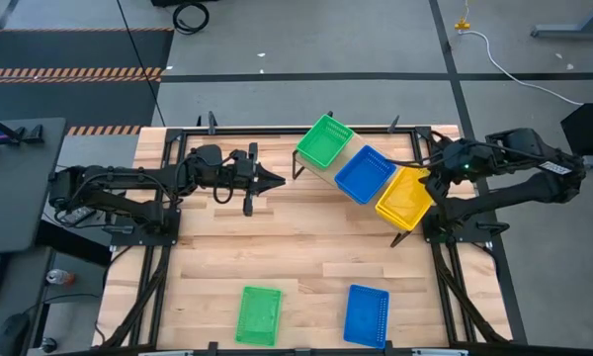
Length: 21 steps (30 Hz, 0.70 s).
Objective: Stack baskets on shelf by color
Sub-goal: Stack the yellow bin on top of the yellow bins on the shelf
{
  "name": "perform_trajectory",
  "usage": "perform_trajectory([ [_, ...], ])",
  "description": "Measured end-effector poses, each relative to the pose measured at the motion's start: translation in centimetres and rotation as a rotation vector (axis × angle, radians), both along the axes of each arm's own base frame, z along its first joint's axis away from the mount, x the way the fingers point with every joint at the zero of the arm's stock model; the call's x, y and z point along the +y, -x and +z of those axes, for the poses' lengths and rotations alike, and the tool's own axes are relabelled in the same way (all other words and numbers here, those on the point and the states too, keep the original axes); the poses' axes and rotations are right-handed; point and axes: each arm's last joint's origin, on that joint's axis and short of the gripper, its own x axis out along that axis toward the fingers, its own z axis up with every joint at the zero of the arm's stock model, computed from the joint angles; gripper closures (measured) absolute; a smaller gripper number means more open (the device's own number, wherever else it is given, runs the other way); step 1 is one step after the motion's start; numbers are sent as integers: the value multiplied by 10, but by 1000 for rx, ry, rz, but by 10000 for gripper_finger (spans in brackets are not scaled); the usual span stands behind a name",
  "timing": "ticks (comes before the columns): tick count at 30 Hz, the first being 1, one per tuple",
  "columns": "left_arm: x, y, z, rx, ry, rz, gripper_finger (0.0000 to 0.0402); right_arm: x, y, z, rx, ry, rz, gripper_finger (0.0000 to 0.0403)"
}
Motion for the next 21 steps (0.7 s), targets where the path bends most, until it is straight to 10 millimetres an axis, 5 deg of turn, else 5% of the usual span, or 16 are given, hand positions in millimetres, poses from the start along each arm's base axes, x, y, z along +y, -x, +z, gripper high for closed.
perform_trajectory([
  [11,0,0,0,0,0,0,362,1,-1,0,-5,-43,-2,251],
  [21,0,0,0,0,0,0,371,0,-1,0,-1,-19,-4,385],
])
